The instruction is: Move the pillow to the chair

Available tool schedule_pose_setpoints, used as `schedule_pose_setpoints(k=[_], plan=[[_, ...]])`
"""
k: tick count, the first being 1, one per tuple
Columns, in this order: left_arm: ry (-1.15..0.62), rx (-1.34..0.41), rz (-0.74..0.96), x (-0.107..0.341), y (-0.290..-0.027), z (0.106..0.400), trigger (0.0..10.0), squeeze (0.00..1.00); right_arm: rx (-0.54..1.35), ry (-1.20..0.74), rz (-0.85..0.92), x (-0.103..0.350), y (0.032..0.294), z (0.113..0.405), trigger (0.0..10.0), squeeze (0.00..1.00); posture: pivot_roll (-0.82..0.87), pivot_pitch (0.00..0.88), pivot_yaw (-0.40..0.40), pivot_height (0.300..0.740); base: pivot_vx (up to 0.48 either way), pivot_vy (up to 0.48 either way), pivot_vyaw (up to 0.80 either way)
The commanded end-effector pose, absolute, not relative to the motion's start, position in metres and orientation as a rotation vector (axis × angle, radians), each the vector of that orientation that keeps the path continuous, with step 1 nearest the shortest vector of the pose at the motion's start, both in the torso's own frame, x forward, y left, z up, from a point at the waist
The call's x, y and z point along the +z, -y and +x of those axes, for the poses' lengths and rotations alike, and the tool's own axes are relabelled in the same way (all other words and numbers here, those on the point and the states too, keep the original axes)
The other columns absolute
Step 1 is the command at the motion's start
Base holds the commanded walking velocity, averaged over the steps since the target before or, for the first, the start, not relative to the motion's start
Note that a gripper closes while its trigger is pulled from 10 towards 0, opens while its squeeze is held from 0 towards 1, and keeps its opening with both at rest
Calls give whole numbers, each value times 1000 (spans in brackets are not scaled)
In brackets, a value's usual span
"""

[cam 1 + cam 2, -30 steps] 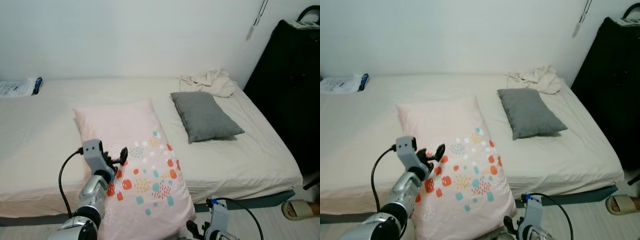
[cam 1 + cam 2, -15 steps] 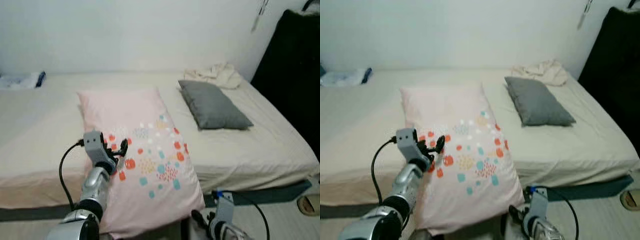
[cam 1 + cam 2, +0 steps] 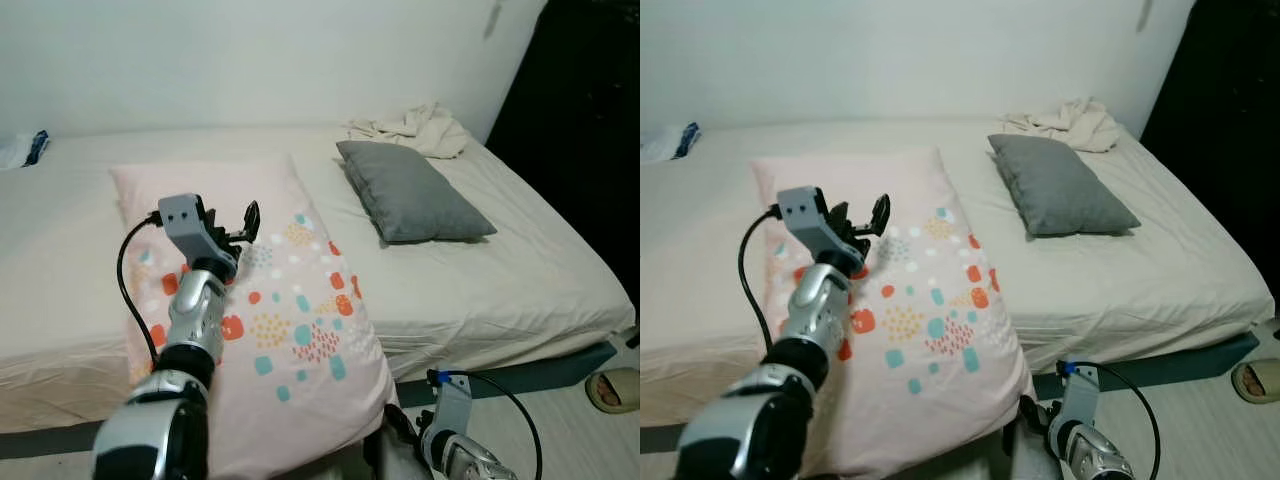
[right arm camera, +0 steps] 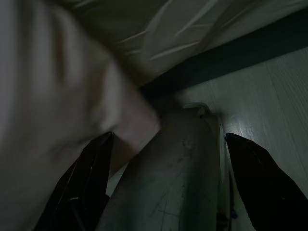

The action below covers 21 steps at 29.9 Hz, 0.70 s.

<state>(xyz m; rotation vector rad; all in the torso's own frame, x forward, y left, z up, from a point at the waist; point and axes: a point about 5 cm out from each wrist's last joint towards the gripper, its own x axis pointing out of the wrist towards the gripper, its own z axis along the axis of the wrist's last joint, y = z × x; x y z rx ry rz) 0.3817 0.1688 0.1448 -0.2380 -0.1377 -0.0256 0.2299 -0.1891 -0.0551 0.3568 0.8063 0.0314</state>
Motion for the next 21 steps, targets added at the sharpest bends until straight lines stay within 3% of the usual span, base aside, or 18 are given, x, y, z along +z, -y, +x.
schedule_pose_setpoints(k=[1, 9, 11, 15, 21], plan=[[57, 20, -212, 130, -178, 378, 10000, 1000, 33, -981, 422, -82, 170, 189, 10000, 0, -102, 127, 35, 513, 0, 0, 0], [101, 210, -178, 147, -232, 376, 10000, 1000, 17, -991, 440, -85, 172, 181, 10000, 0, -109, 140, 48, 513, 0, 0, 0], [132, 310, -161, 157, -257, 373, 10000, 1000, 7, -998, 442, -87, 173, 178, 10000, 0, -106, 147, 52, 513, 0, 0, 0], [101, 372, -125, 154, -275, 367, 10000, 1000, 2, -1008, 439, -88, 173, 176, 10000, 0, -101, 151, 54, 513, 0, 0, 0], [-130, 424, -202, 119, -301, 349, 10000, 1000, 3, -1029, 410, -90, 174, 172, 10000, 0, -96, 158, 48, 513, 0, 0, 0]])
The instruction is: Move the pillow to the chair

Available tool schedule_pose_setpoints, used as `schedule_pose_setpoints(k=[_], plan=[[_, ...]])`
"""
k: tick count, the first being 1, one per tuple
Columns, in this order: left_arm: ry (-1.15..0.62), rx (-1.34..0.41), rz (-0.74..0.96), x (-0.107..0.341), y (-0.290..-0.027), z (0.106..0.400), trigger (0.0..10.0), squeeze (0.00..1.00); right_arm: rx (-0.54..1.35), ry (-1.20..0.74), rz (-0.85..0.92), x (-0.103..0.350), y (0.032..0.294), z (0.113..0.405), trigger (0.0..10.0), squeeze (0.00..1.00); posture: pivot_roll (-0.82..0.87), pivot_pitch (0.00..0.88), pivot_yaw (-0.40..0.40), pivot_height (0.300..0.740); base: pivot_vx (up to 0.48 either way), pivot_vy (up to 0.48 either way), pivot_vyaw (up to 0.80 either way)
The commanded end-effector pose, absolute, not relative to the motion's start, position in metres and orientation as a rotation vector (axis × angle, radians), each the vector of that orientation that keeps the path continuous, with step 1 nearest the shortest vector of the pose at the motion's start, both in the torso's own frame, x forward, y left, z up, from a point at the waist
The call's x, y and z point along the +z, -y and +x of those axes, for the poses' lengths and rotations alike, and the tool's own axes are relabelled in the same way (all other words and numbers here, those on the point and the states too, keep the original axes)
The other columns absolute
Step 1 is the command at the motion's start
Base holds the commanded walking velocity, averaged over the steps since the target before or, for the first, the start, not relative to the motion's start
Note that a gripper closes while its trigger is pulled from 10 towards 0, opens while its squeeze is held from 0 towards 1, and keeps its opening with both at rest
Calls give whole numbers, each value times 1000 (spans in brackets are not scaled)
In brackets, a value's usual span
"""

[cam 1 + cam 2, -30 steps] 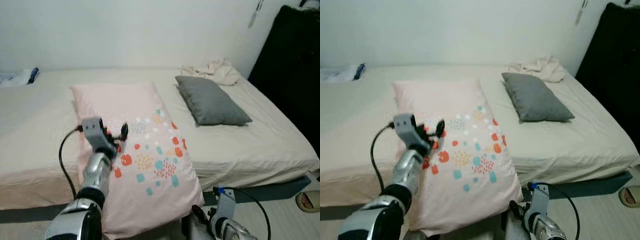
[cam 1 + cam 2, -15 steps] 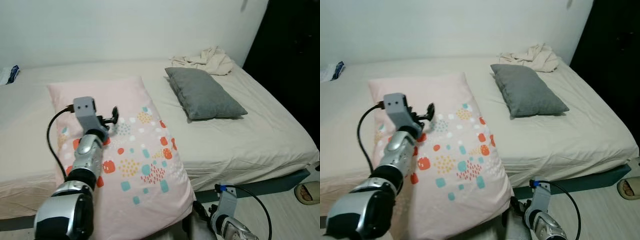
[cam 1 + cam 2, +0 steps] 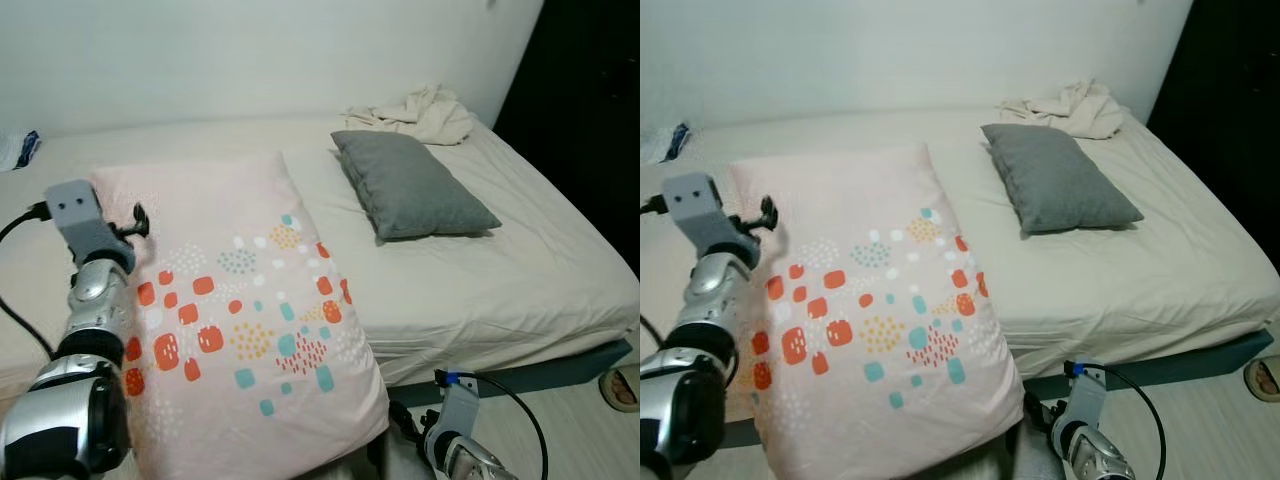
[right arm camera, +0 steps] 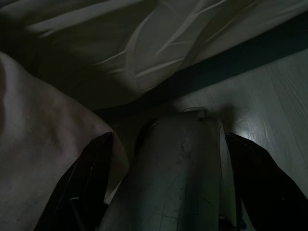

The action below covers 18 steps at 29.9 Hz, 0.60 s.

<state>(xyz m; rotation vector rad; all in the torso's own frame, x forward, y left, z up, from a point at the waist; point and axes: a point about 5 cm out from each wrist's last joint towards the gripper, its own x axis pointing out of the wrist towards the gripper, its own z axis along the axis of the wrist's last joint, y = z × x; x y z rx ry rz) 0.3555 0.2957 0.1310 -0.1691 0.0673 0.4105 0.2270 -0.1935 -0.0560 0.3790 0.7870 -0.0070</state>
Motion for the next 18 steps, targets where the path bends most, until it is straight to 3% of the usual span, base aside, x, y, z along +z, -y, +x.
schedule_pose_setpoints(k=[1, 4, 8, 12, 13, 18], plan=[[-130, 424, -202, 119, -301, 349, 10000, 1000, 3, -1029, 410, -90, 174, 172, 10000, 0, -96, 158, 48, 513, 0, 0, 0], [-280, 343, -250, 99, -301, 341, 10000, 1000, -3, -1035, 401, -90, 177, 170, 10000, 0, -96, 161, 42, 513, 0, 0, 0], [-321, 261, -406, 93, -300, 338, 10000, 1000, -7, -1035, 394, -90, 181, 170, 10000, 0, -100, 168, 34, 513, 0, 0, 0], [-353, 258, -432, 90, -301, 336, 10000, 1000, -11, -1033, 393, -90, 182, 170, 10000, 0, -102, 170, 34, 513, 0, 0, 0], [-381, 236, -442, 88, -300, 335, 10000, 0, -12, -1033, 393, -90, 183, 170, 10000, 0, -105, 172, 34, 513, 0, 0, 0], [-497, 165, -480, 75, -296, 326, 10000, 0, -19, -1030, 396, -90, 185, 169, 10000, 0, -116, 173, 35, 513, 0, 0, 0]])
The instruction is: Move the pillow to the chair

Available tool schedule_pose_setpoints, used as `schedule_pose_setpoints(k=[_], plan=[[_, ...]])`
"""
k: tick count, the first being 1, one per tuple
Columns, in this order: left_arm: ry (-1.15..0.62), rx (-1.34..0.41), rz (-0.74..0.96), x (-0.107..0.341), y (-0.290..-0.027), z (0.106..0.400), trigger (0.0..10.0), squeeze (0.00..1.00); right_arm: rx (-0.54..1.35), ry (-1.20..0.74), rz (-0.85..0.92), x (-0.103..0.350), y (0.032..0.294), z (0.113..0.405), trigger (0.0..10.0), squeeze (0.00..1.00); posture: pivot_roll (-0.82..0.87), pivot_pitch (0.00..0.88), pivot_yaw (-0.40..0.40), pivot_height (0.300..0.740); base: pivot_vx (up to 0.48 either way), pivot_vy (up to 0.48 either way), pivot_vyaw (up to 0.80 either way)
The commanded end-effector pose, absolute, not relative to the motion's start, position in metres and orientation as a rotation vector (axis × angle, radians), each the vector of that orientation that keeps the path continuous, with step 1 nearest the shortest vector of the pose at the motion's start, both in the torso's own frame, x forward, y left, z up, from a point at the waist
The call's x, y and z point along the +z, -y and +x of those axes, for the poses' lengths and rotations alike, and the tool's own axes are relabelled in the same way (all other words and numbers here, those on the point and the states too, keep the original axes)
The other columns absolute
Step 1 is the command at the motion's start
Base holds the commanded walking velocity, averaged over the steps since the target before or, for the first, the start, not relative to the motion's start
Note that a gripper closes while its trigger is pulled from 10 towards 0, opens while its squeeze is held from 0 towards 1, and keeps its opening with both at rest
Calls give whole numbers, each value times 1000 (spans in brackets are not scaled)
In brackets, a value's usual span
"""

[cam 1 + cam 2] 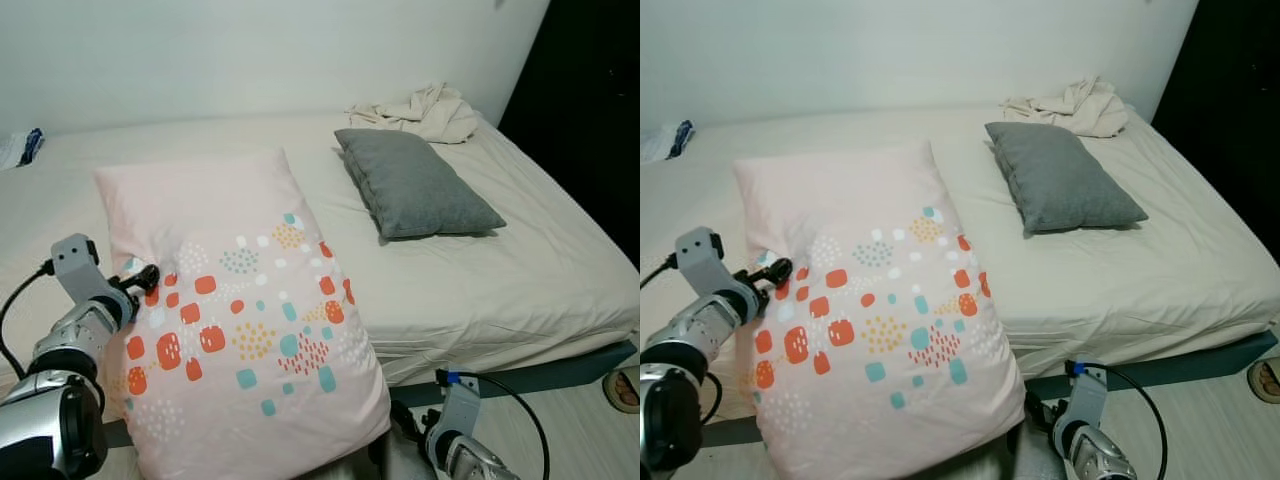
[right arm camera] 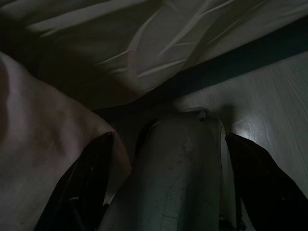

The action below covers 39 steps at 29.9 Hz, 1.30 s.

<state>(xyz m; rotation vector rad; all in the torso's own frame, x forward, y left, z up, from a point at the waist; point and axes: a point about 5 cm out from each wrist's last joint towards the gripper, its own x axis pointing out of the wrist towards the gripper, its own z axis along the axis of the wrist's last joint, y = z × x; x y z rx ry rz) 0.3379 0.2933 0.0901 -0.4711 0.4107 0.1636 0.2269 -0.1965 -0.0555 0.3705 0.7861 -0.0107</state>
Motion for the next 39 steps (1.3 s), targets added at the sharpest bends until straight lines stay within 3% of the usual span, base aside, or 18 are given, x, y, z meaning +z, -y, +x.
schedule_pose_setpoints(k=[1, 12, 19, 20, 22, 23, 31, 34, 39], plan=[[-526, 143, -502, 72, -295, 324, 10000, 0, -22, -1030, 397, -90, 186, 169, 10000, 0, -117, 172, 34, 513, 0, 0, 0], [-659, -141, -713, 55, -265, 311, 10000, 0, -33, -1032, 383, -90, 191, 168, 10000, 0, -113, 171, 28, 513, 0, 0, 0], [-761, -303, -875, 25, -215, 296, 10000, 0, -34, -1025, 381, -88, 193, 171, 10000, 0, -115, 164, 21, 513, 0, 0, 0], [-765, -332, -902, 23, -206, 295, 6431, 0, -34, -1024, 380, -88, 193, 171, 10000, 0, -115, 162, 17, 513, 0, 0, 0], [-766, -359, -925, 21, -198, 295, 6431, 0, -34, -1022, 379, -87, 194, 172, 10000, 0, -115, 161, 15, 513, 0, 0, 0], [-763, -409, -955, 20, -185, 294, 0, 0, -34, -1021, 378, -87, 194, 173, 10000, 0, -116, 160, 14, 513, 0, 0, 0], [-736, -555, -1054, 20, -137, 295, 0, 0, -26, -993, 379, -82, 193, 183, 10000, 0, -120, 158, 9, 513, 0, 0, 0], [-717, -572, -1072, 23, -133, 297, 0, 0, -26, -982, 384, -81, 193, 186, 10000, 0, -120, 158, 9, 513, 0, 0, 0], [-522, -612, -1104, 42, -129, 312, 0, 0, -15, -944, 405, -76, 190, 196, 10000, 0, -117, 154, 8, 513, 0, 0, 0]])
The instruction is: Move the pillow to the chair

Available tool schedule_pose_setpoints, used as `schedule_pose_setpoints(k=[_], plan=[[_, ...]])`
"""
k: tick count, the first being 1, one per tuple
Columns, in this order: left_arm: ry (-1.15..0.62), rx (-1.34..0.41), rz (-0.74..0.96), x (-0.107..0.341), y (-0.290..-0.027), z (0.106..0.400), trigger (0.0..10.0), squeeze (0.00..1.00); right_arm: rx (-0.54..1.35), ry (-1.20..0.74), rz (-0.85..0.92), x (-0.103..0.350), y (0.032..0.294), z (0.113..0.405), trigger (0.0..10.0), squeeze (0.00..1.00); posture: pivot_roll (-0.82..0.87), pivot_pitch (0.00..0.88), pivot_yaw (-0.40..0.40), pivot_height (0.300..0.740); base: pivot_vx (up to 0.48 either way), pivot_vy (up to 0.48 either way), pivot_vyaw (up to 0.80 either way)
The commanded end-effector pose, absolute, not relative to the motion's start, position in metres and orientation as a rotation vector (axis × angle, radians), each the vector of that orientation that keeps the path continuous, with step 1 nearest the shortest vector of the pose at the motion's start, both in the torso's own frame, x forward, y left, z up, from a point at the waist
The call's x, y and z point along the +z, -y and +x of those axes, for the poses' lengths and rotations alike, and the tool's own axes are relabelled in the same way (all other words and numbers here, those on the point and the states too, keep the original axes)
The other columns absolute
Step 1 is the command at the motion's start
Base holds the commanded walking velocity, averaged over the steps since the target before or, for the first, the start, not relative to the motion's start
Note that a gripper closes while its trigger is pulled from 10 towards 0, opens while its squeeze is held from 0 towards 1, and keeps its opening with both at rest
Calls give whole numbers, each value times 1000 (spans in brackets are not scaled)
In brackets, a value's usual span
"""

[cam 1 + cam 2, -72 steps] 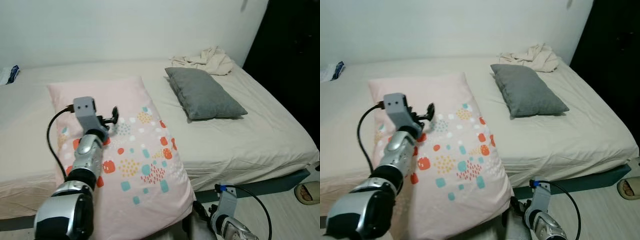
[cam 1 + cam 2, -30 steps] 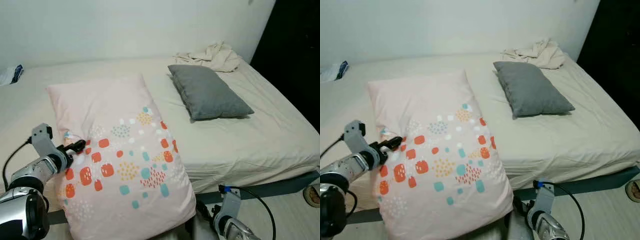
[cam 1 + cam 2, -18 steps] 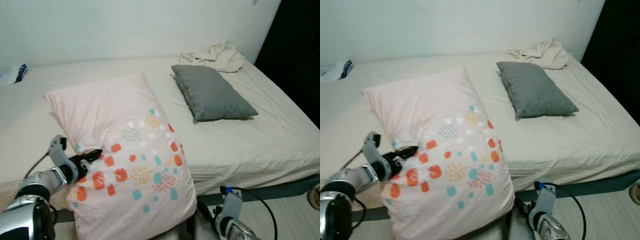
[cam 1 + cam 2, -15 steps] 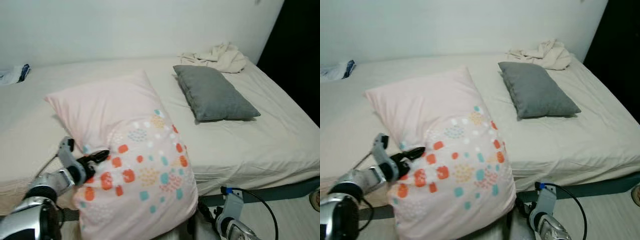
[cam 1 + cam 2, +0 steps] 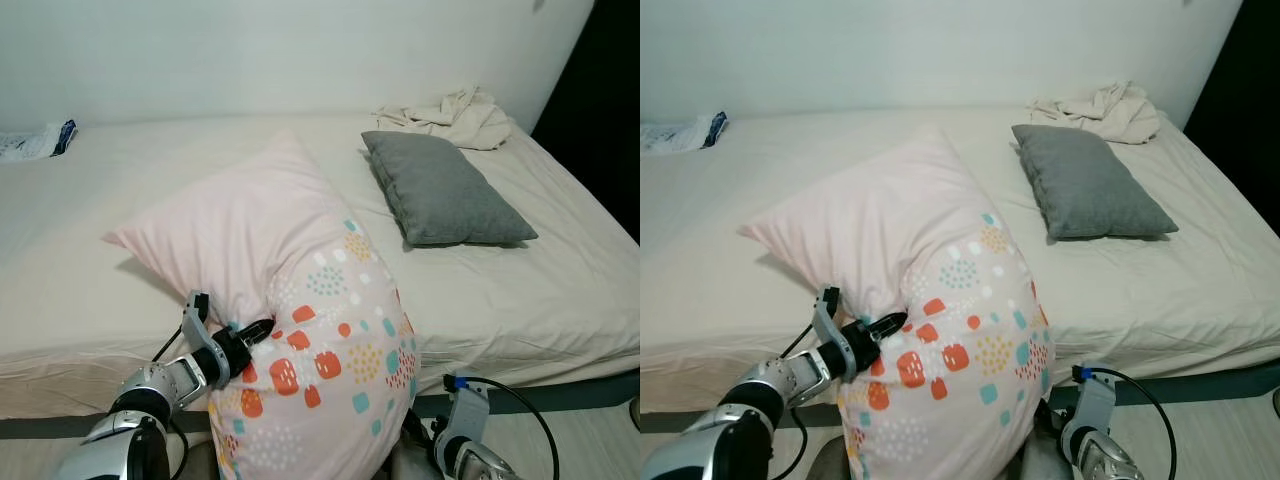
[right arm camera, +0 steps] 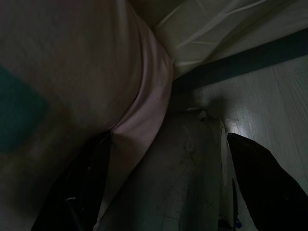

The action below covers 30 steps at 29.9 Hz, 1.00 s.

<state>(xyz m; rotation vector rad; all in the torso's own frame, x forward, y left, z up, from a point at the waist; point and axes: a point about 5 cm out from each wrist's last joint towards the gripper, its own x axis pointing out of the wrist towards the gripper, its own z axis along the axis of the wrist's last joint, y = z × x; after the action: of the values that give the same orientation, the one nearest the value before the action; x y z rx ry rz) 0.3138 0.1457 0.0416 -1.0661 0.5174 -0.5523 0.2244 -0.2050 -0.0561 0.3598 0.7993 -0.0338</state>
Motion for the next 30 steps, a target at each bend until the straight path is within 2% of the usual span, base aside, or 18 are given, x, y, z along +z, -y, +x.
schedule_pose_setpoints(k=[1, 2, 3, 6, 7, 9, 10, 13, 17, 22, 26, 30], plan=[[-434, -626, -1118, 50, -128, 318, 0, 0, -10, -930, 412, -74, 189, 200, 10000, 0, -115, 150, 7, 513, 0, 0, 0], [-434, -626, -1118, 50, -128, 318, 0, 0, -10, -930, 412, -74, 189, 200, 10000, 0, -115, 150, 7, 513, 0, 0, 0], [-259, -620, -1211, 71, -127, 330, 0, 0, 0, -907, 424, -70, 186, 208, 10000, 0, -114, 145, 4, 513, 0, 0, 0], [-166, -615, -1276, 84, -127, 337, 0, 0, 5, -898, 425, -68, 185, 211, 10000, 0, -114, 143, 2, 513, 0, 0, 0], [-2, -612, -1355, 111, -129, 348, 0, 0, 11, -887, 425, -66, 183, 216, 10000, 0, -112, 138, -2, 513, 0, 0, 0], [46, -611, -1367, 120, -131, 352, 0, 0, 12, -884, 425, -65, 183, 217, 10000, 0, -112, 137, -3, 513, 0, 0, 0], [131, -608, -1369, 136, -134, 358, 0, 0, 17, -878, 425, -64, 182, 219, 10000, 0, -112, 135, -3, 513, 0, 0, 0], [177, -609, -1365, 147, -136, 361, 0, 0, 20, -874, 426, -63, 182, 220, 10000, 0, -112, 130, -5, 513, 0, 0, 0], [363, -588, -1326, 192, -155, 373, 0, 0, 43, -844, 437, -58, 177, 229, 10000, 0, -117, 120, -3, 513, 0, 0, 0], [416, -550, -1295, 205, -164, 375, 0, 0, 55, -832, 440, -56, 175, 232, 10000, 0, -118, 117, -2, 513, 0, 0, 0], [528, -407, -1294, 225, -194, 373, 0, 0, 97, -796, 464, -50, 170, 240, 10000, 0, -117, 109, -9, 533, 0, 0, 0], [552, -380, -1292, 227, -200, 372, 0, 0, 103, -793, 465, -49, 169, 242, 10000, 0, -116, 108, -11, 543, 0, 0, 0]])
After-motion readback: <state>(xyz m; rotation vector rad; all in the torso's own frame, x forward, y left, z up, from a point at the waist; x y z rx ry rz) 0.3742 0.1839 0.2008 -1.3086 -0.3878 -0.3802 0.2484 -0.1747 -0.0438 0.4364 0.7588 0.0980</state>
